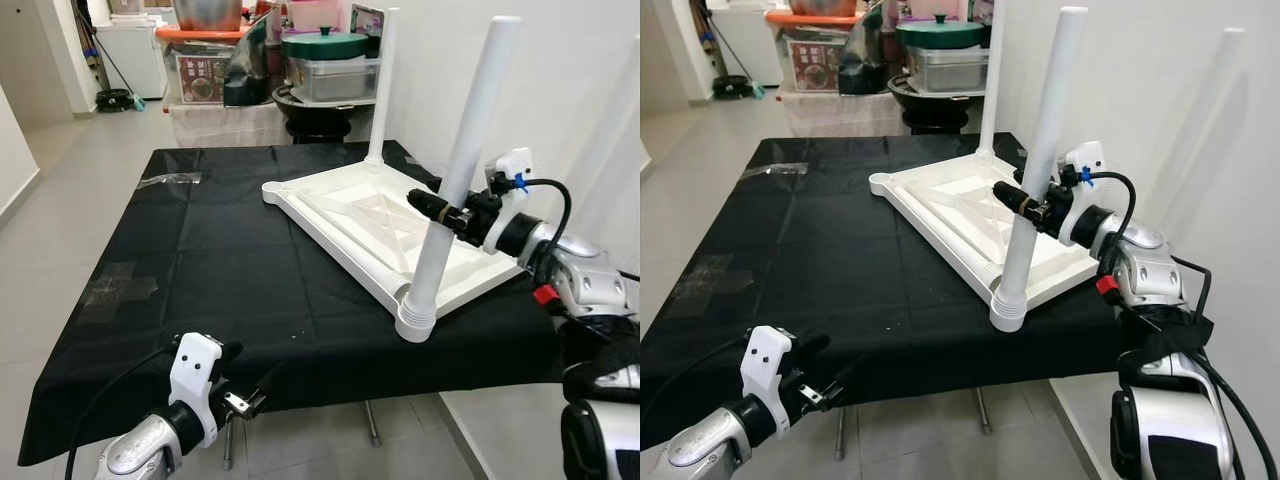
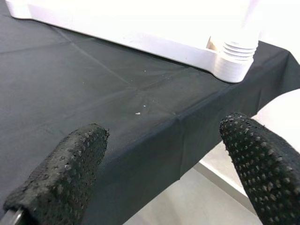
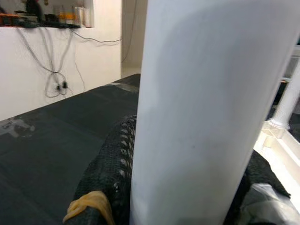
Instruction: Building children table
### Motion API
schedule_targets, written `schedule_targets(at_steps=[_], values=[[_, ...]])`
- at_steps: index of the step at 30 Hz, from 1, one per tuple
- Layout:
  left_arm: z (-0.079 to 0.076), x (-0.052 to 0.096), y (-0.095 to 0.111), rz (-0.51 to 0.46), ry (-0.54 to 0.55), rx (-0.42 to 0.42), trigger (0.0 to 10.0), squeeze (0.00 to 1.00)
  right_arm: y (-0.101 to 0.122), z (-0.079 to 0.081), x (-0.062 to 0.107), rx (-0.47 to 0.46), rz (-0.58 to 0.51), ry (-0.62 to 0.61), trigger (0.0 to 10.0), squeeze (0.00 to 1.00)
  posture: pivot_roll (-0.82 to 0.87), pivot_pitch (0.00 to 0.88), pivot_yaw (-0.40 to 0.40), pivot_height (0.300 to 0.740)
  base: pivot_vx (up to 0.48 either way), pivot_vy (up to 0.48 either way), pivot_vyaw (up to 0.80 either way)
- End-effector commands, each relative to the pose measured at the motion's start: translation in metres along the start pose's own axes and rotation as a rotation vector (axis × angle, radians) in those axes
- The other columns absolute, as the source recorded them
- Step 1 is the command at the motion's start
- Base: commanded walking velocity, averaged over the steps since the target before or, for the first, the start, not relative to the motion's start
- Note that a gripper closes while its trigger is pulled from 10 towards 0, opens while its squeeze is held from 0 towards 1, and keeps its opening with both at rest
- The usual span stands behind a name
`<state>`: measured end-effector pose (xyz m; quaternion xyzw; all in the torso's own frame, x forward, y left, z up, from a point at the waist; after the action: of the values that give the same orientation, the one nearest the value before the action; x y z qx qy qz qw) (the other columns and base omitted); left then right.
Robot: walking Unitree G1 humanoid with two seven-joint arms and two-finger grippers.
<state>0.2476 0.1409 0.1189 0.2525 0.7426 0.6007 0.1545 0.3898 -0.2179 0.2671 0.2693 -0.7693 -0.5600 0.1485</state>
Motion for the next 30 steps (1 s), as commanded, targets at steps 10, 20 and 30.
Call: schedule_targets(at_steps=[10, 20, 30], values=[[0.0, 0.0, 0.0, 0.012, -0.006, -0.001, 10.0, 0.0, -0.049, -0.009, 0.029, -0.073, 0.33, -0.816, 0.0, 0.0, 0.06, 0.0, -0.051, 0.74, 0.0, 0.0, 0.0], [0.0, -0.005, 0.001, 0.006, -0.011, -0.004, 10.0, 0.0, -0.058, 0.056, 0.004, -0.128, 0.364, -0.807, 0.0, 0.0, 0.07, 0.0, -0.056, 0.74, 0.0, 0.0, 0.0], [-0.001, -0.002, -0.003, 0.006, 0.001, 0.001, 10.0, 0.0, -0.035, 0.027, 0.003, -0.079, 0.243, -0.782, 10.0, 1.0, 0.07, 0.0, -0.064, 0.74, 0.0, 0.0, 0.0]])
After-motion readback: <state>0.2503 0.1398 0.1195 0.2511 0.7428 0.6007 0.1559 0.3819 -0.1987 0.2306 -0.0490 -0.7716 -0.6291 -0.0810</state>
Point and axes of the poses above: a point about 5 cm out from each wrist's last joint towards the gripper, its own x axis pointing back from the gripper into the wrist, its own y axis along the axis of the wrist's last joint, z = x × y, the point moved 2 cm from there along -x, pointing out of the wrist towards the gripper, and after that the axes turned 10 degrees about x, right-handed, at the moved point
